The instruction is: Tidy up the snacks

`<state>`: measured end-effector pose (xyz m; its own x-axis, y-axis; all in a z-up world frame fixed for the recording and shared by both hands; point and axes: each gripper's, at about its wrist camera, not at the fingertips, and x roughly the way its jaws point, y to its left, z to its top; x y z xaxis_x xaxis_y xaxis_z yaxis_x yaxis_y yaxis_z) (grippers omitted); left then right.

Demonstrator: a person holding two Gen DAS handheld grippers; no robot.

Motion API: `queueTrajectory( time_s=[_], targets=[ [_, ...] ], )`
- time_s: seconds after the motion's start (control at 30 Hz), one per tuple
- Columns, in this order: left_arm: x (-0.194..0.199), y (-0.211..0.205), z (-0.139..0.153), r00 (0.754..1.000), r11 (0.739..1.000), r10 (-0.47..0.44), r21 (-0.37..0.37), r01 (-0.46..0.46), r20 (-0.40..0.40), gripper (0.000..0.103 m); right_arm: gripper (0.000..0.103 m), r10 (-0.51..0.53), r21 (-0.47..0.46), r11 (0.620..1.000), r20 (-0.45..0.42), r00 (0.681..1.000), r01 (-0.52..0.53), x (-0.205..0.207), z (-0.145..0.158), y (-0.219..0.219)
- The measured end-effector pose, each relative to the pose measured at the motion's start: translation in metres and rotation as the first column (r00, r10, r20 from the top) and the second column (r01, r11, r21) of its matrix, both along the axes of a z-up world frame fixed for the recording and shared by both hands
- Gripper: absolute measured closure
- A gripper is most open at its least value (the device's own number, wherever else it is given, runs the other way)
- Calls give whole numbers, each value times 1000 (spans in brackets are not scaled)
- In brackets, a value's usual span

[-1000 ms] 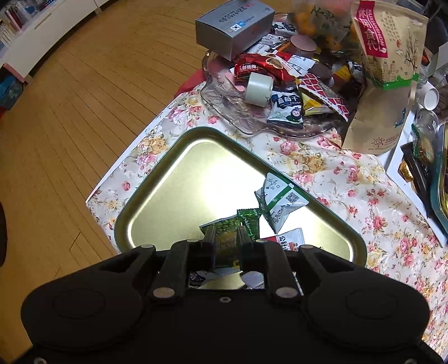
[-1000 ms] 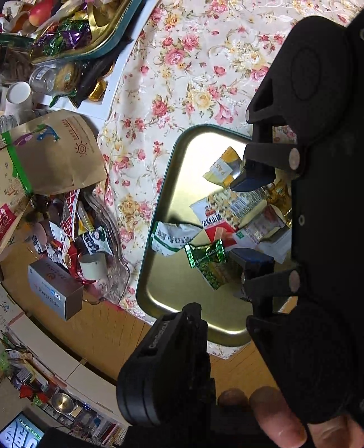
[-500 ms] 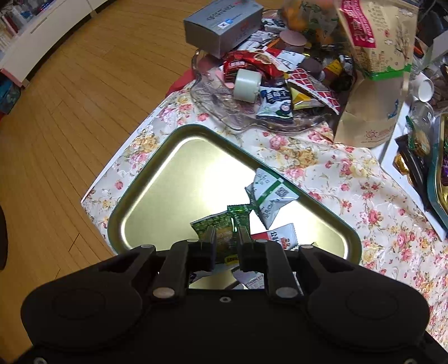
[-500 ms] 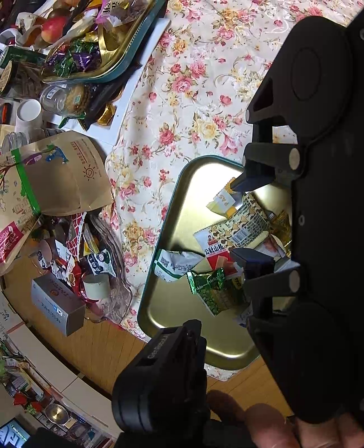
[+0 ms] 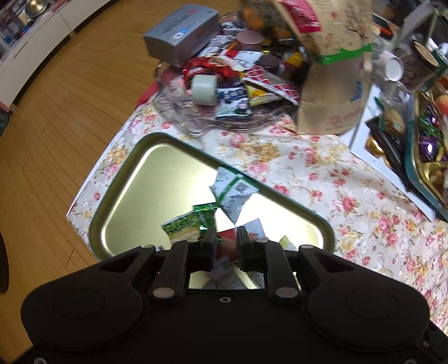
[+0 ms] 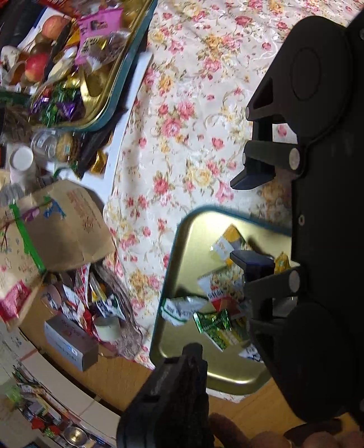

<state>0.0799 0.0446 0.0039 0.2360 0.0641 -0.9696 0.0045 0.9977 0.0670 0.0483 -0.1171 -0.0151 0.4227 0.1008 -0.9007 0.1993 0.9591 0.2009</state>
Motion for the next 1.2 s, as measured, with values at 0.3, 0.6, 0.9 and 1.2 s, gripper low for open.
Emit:
queueTrajectory(
  time_s=[0.3, 0.6, 0.9, 1.2],
  targets=[
    [-13, -49, 0, 996, 996, -88, -10, 88, 9, 78, 51, -138, -45, 990, -40, 990, 136, -15, -20, -60],
    [-33, -109, -9, 980, 980, -201, 5, 201, 10, 78, 51, -251, -44, 968, -53, 967, 249, -44, -32, -121],
    [-54, -104, -3, 969, 969, -245, 39, 243, 40, 76, 51, -251, 32, 968, 38, 967, 250, -50, 13, -127],
    [-52, -25, 5, 986, 983, -137, 140, 122, 97, 76, 52, -69, 61, 996, 97, 993, 64, -23, 41, -43]
  ],
)
